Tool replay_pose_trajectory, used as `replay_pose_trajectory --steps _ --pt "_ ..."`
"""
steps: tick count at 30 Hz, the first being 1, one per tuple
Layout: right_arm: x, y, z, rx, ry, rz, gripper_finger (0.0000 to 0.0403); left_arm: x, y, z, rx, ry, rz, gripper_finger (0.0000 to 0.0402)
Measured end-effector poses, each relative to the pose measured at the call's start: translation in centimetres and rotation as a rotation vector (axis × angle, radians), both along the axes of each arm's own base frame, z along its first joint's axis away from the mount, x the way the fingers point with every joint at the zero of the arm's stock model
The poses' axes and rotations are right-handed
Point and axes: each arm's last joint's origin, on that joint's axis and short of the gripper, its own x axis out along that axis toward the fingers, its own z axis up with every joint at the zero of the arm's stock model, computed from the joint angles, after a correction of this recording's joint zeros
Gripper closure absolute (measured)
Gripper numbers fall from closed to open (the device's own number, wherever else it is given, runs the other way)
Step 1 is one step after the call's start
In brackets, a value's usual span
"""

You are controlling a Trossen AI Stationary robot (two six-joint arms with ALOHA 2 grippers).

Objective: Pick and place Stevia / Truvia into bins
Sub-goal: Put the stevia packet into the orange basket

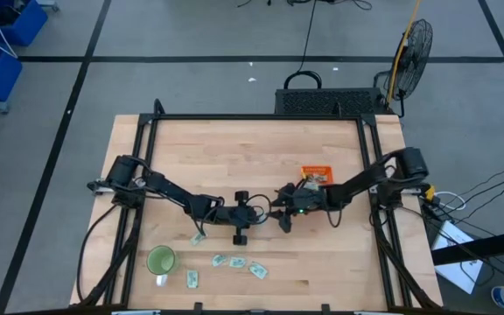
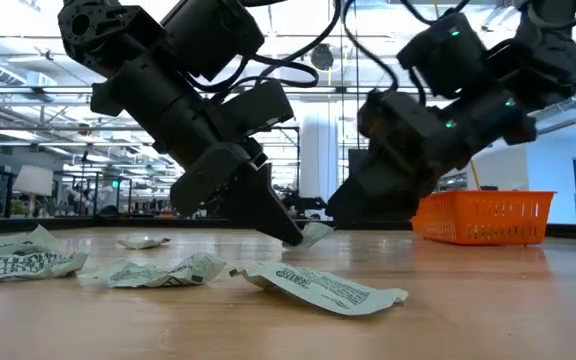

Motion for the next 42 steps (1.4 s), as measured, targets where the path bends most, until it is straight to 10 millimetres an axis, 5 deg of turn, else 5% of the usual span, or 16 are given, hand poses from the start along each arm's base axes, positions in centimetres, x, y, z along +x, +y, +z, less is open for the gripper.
replay_pose_trajectory --steps 14,30,34,42 --pt "1.6 -1.0 -0.5 0.170 0.008 -0.100 0.0243 0.0 0.0 0.1 0.075 -0.008 -0.003 0.0396" --pt "1.6 -0.9 -0.5 0.130 0.006 -0.028 0.0389 0.4 0.1 0.5 0.111 -0.064 0.023 0.0385" --pt "1.6 -0.9 -0.5 0.100 0.004 -0.010 0.0395 0.4 0.1 0.5 0.106 -0.064 0.028 0.0389" --pt "1.6 -0.9 -0.5 0.095 0.003 -0.015 0.0401 0.3 0.1 0.5 0.079 -0.064 0.050 0.0312"
